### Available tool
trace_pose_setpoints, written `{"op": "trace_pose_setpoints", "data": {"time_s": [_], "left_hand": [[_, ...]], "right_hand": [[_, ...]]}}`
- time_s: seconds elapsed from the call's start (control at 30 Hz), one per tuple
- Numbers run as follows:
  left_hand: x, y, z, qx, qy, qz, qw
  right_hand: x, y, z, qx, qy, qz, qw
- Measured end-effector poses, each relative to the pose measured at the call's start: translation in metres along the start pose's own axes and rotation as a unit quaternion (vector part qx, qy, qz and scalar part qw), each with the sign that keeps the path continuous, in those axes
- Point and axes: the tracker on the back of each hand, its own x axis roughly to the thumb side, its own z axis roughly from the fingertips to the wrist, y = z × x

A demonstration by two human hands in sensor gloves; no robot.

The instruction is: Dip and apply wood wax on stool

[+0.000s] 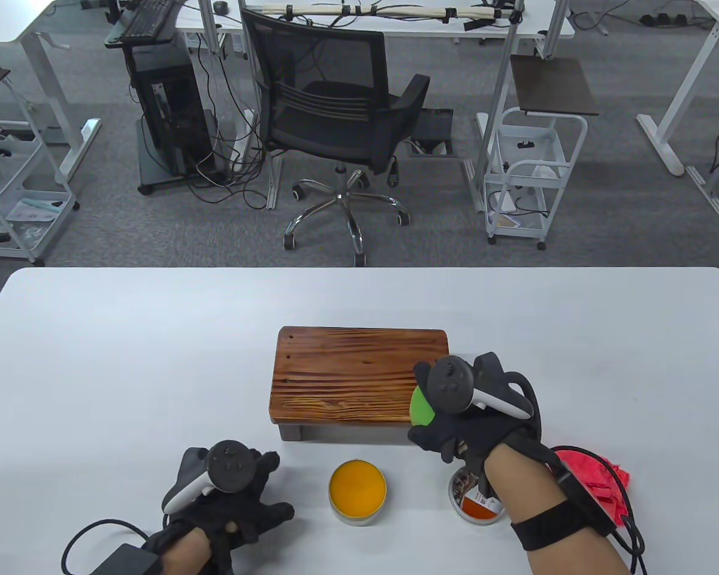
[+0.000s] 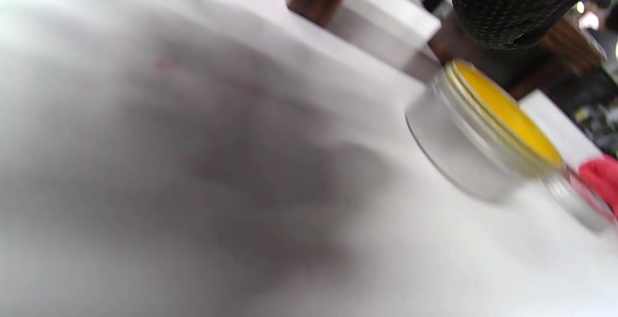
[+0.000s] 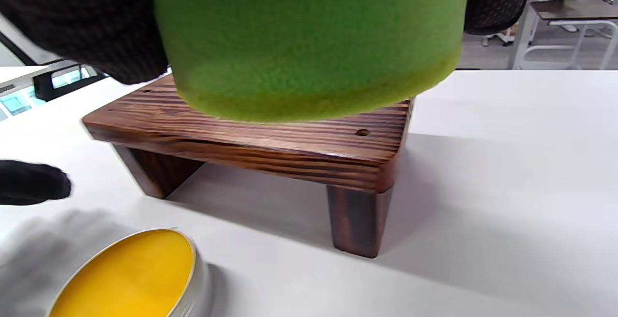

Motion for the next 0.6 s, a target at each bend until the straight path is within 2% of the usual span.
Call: {"op": "trace_pose_setpoints", "data": {"time_s": [0.1,0.23,0.4,0.6], "left_hand": [[-0.011,0.016,-0.002,0.072,-0.002,0.036,0.997],[-0.017,0.037,-0.016,0.153,-0.014,0.112,0.982],[-0.007,0.051,-0.048,0.152,-0.029,0.146,0.977],[0.006,0.049,-0.078,0.137,-0.038,0.163,0.976]], "right_hand": [[-0.010,-0.001,-0.010,0.017,0.009,-0.014,1.000],[-0.019,0.001,-0.025,0.029,0.039,0.002,0.999],[-0.027,0.008,-0.041,0.050,0.060,0.016,0.997],[-0.031,0.013,-0.050,0.067,0.070,0.027,0.995]]}}
